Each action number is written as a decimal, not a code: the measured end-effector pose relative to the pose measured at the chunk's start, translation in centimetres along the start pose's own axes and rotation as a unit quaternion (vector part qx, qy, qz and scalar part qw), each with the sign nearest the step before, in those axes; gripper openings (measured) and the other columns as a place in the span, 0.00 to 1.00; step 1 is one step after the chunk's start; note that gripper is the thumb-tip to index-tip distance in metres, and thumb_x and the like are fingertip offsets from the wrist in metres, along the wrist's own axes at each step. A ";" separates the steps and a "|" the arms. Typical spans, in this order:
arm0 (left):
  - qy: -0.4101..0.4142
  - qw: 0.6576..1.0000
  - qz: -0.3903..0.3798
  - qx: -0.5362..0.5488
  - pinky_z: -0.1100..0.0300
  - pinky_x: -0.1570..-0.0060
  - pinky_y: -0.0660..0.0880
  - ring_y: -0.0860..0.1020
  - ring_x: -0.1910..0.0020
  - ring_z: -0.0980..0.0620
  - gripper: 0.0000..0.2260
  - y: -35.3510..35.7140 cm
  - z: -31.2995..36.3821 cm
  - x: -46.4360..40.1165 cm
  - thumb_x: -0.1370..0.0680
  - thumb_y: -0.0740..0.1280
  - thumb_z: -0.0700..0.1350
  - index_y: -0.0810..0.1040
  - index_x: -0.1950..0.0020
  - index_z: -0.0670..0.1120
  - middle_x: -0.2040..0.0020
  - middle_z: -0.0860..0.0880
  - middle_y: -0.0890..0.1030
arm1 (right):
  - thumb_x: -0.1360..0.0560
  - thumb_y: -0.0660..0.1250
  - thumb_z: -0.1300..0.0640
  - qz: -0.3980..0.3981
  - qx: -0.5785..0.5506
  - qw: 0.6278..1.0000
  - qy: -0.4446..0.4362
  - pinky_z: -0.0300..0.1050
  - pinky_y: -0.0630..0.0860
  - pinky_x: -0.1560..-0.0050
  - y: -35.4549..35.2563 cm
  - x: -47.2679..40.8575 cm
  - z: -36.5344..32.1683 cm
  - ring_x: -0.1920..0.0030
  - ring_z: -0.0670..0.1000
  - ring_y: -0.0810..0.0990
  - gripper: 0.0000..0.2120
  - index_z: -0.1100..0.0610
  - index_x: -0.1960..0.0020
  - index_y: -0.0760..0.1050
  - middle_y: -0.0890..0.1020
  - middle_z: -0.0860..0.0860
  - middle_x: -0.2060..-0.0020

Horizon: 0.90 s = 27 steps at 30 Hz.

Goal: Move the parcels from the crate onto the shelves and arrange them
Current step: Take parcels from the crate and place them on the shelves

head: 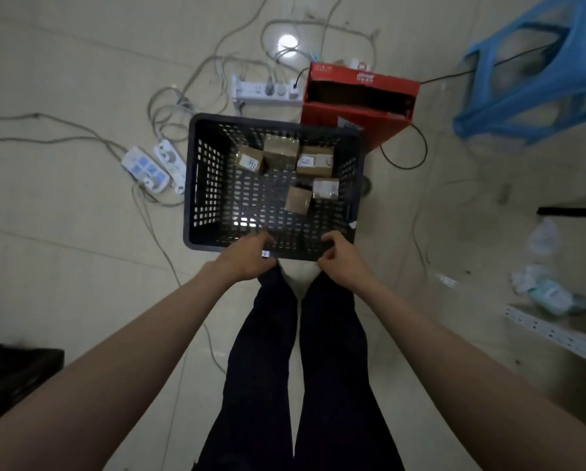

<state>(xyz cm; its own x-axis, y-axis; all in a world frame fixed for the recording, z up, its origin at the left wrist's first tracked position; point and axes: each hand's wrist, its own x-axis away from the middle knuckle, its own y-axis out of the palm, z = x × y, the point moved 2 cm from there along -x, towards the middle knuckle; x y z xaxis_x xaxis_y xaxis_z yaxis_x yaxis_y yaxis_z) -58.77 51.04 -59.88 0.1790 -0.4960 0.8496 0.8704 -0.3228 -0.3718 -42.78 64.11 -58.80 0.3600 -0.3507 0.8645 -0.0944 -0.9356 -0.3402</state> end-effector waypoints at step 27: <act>-0.114 0.938 0.072 0.319 0.65 0.48 0.73 0.77 0.44 0.50 0.21 14.2 -9.5 -40.4 0.21 0.62 0.50 0.70 0.29 0.47 0.41 0.50 0.78 | 0.22 0.65 0.59 0.006 -0.291 0.949 0.122 0.51 0.75 0.35 13.4 -41.7 10.4 0.39 0.56 0.78 0.22 0.57 0.28 0.68 0.79 0.56 0.37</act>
<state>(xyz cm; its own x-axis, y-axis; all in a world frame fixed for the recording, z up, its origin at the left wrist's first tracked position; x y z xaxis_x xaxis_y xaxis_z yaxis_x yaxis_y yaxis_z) -58.01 58.89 -103.03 0.3451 -0.2883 0.8932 0.9142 0.3188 -0.2503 -49.42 66.61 -103.24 0.1370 -0.2941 0.9459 -0.6189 -0.7710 -0.1501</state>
